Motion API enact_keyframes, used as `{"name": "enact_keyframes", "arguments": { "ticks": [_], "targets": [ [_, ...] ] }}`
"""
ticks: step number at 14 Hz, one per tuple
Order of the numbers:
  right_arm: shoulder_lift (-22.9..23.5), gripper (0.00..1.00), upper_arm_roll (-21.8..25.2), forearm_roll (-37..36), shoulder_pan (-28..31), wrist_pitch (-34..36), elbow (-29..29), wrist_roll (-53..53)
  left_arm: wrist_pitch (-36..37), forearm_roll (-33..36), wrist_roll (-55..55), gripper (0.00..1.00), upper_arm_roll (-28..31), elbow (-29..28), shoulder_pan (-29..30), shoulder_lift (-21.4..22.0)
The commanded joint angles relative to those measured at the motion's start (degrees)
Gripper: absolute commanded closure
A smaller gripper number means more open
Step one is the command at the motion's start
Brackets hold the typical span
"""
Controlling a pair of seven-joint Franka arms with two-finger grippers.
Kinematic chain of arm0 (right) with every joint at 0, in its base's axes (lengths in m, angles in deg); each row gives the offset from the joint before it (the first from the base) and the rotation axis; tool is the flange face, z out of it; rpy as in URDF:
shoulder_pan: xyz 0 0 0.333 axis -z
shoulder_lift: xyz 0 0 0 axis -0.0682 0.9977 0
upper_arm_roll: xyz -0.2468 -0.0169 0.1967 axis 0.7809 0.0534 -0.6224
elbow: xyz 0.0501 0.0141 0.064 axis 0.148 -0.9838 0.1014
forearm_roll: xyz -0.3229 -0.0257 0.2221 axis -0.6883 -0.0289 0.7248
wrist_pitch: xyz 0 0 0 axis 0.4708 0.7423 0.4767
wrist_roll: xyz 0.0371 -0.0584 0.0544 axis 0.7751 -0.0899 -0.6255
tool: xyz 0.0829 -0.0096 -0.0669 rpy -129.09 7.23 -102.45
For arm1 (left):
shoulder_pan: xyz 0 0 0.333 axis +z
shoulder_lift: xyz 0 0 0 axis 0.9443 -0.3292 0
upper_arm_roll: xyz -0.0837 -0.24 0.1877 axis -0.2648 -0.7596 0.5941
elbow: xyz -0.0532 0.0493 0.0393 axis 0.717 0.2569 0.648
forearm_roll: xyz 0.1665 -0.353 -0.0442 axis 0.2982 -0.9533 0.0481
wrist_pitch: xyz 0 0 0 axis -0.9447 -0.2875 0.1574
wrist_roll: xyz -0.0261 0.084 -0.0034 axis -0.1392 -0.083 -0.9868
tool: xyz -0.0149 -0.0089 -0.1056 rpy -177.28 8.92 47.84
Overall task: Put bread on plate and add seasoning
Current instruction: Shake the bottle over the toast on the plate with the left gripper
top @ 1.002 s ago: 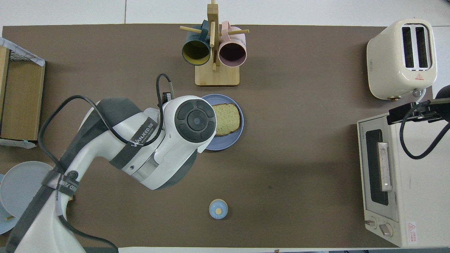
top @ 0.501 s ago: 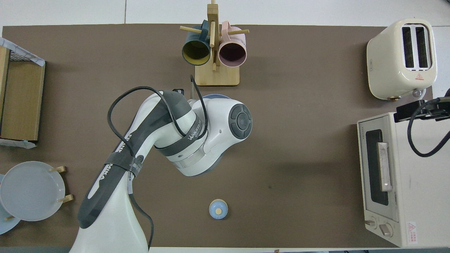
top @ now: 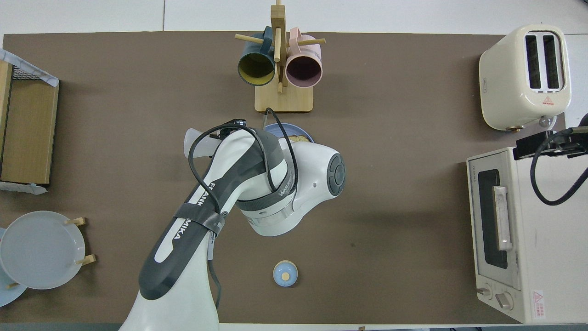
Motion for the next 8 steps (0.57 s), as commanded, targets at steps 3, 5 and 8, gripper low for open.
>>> {"name": "enact_keyframes", "arguments": {
  "ticks": [3,5,8],
  "targets": [
    [-0.1,0.00,-0.2,0.0,1.2,-0.6,-0.1,-2.0,4.4,3.3,-0.4,1.00,0.9,1.3,-1.7,-1.3],
    [-0.1,0.00,-0.2,0.0,1.3,-0.5,-0.1,-2.0,5.1,4.2,-0.4,1.00,0.9,1.3,-1.9,-1.8],
    [-0.2,0.00,-0.2,0.0,1.2,-0.1,-0.1,-2.0,10.0,6.9,-0.4,1.00,1.0,3.0,-2.8,-7.3]
  ]
}}
